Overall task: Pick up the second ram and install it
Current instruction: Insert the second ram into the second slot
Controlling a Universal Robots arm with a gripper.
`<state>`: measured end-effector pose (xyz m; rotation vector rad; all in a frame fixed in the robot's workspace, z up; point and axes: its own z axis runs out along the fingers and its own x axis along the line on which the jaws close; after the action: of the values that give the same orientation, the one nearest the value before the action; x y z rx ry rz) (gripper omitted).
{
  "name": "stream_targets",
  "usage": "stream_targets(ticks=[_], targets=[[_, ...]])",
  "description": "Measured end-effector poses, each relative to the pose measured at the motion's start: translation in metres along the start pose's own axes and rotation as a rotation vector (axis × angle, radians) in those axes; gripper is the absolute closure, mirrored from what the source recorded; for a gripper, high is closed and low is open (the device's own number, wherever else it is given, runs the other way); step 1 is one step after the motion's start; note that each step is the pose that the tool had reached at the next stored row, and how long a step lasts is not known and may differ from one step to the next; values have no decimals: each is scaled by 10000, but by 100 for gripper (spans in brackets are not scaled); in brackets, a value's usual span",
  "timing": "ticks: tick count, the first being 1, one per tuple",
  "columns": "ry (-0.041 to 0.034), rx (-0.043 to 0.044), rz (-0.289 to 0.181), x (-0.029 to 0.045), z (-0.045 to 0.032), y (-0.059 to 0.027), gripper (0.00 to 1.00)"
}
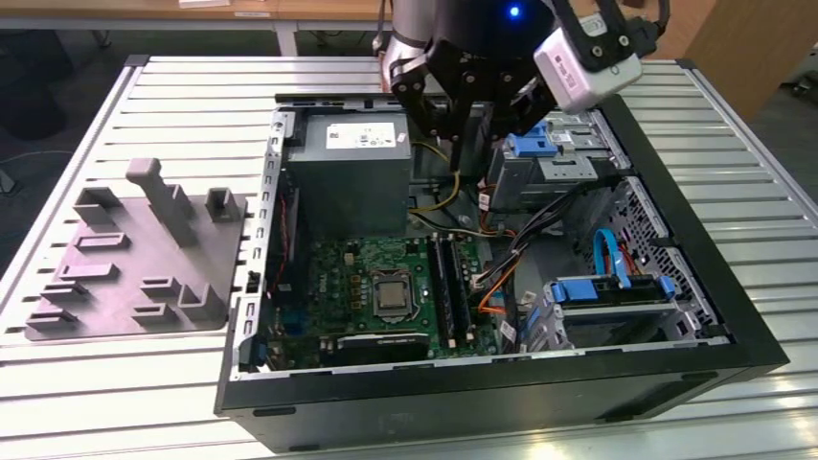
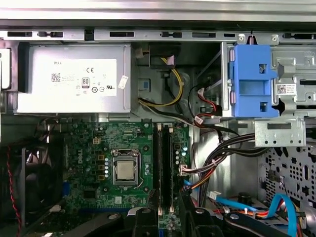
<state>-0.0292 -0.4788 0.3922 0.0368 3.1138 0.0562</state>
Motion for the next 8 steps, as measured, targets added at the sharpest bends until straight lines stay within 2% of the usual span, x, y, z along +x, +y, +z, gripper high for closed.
stream_targets(ticks=[8], targets=[[5, 1, 0, 2, 77, -3, 69]])
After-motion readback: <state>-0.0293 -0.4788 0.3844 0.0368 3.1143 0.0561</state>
